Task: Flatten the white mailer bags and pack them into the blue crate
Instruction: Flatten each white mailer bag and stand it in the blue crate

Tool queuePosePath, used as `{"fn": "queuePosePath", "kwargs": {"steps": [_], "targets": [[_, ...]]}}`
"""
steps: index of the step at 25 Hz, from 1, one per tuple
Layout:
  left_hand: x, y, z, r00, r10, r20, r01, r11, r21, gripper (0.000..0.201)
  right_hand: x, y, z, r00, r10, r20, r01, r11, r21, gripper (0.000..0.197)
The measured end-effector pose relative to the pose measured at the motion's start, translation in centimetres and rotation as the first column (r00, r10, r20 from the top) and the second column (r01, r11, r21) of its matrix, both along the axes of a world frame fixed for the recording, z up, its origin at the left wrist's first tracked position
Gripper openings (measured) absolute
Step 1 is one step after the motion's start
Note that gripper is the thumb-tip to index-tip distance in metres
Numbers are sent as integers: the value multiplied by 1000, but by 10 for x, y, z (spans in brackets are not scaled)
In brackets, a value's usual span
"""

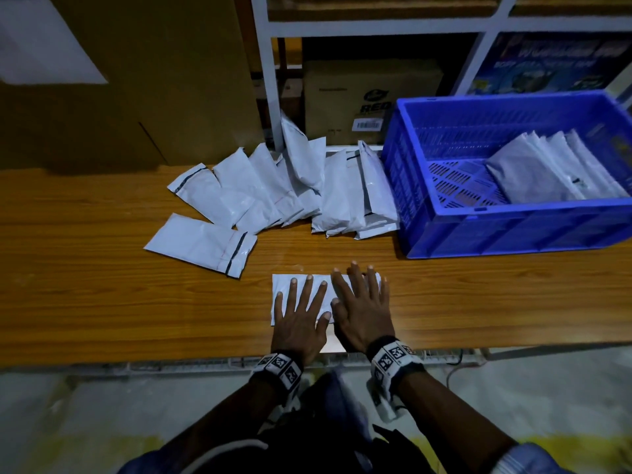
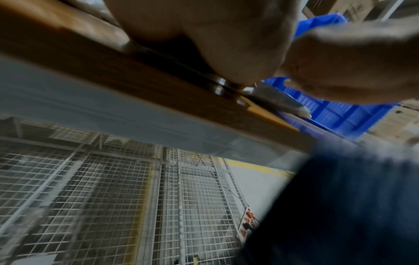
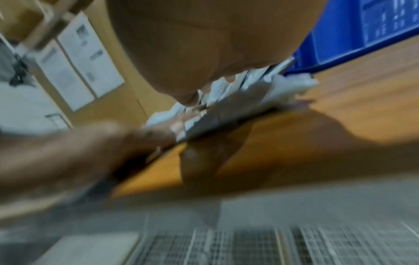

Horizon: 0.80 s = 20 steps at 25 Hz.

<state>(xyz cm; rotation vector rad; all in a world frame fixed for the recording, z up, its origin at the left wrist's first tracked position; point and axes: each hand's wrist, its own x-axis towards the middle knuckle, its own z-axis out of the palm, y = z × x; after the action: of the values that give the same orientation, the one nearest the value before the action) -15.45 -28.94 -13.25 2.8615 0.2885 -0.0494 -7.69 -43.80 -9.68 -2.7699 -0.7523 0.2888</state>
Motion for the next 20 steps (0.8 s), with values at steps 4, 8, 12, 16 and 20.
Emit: {"fn": "queuePosePath", "kwargs": {"steps": [4, 8, 12, 16, 20], "targets": [[-2, 1, 0, 1000, 3, 14, -3, 1000, -22, 57, -9, 1, -18, 997, -4, -73, -1, 998, -61, 57], [4, 4, 7, 999, 17, 37, -17, 1000, 17, 59, -3, 2, -16, 993, 3, -115, -15, 994, -108, 58], [9, 6, 3, 1000, 11, -2, -11, 1000, 21, 59, 3, 3, -11, 978, 24, -207, -54, 989, -140, 60], [11, 5, 0, 999, 22, -25, -22, 1000, 3, 58, 4, 1, 0, 987, 53, -154, -76, 986, -146, 60], [11, 8, 0, 1000, 14, -23, -14, 1000, 4, 58, 0, 7, 4, 996, 92, -10, -92, 993, -76, 58]]}}
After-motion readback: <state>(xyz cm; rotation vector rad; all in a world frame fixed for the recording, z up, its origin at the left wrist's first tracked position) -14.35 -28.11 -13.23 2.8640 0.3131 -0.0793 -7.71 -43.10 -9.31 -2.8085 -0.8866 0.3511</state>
